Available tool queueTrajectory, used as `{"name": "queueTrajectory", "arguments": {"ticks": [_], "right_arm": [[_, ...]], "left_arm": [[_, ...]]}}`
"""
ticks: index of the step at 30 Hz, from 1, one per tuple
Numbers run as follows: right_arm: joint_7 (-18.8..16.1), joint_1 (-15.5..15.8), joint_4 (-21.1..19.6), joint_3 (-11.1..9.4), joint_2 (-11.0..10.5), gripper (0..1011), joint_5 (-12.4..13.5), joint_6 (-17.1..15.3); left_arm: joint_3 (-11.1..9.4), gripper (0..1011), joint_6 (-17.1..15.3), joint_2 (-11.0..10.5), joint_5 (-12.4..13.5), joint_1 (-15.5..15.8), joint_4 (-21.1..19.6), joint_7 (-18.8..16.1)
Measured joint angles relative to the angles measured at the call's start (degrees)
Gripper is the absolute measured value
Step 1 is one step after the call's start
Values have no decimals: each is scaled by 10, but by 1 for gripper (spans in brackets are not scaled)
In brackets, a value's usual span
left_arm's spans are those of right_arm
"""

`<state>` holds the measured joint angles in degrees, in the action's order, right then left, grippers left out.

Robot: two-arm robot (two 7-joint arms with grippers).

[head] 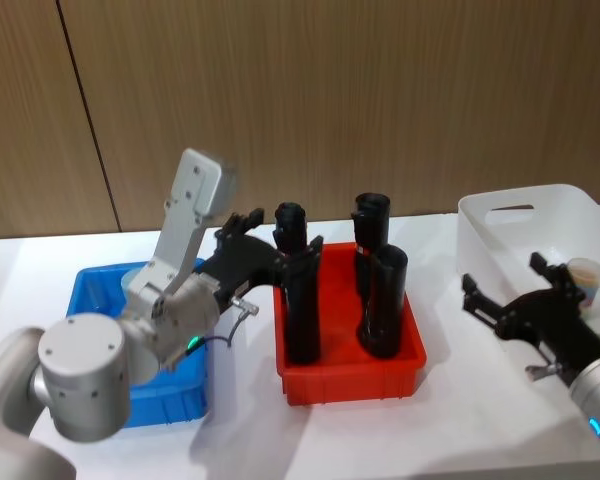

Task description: Pick the cotton swabs from the blue box and place them into the white box.

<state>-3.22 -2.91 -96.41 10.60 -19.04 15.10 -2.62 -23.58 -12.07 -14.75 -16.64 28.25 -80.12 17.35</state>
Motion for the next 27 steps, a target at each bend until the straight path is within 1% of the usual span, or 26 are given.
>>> {"name": "queueTrajectory", "arguments": {"ticks": [1,4,10,11,20,21,24,27], "right_arm": [[-1,8,-10,5,-1,1002,3,2],[-3,21,-27,13,-2,1002,8,4],[-5,35,-45,22,-3,1002,13,7],[-5,36,-46,23,-3,1002,13,7],[-6,38,-48,24,-3,1002,14,7],[-6,38,-48,24,-3,1002,14,7],[-6,38,-48,23,-3,1002,14,7],[-6,38,-48,23,-3,1002,14,7]], "left_arm": [[-2,1003,7,-4,3,-9,-8,-10],[-4,1003,17,-11,7,-22,-20,-25],[-10,1003,46,-30,21,-61,-54,-68],[-10,1003,46,-30,21,-61,-54,-68],[-20,1003,88,-56,40,-115,-102,-131],[-20,1003,88,-56,40,-115,-102,-131],[-22,1003,101,-65,47,-132,-118,-150],[-24,1003,108,-69,50,-140,-125,-160]]}}
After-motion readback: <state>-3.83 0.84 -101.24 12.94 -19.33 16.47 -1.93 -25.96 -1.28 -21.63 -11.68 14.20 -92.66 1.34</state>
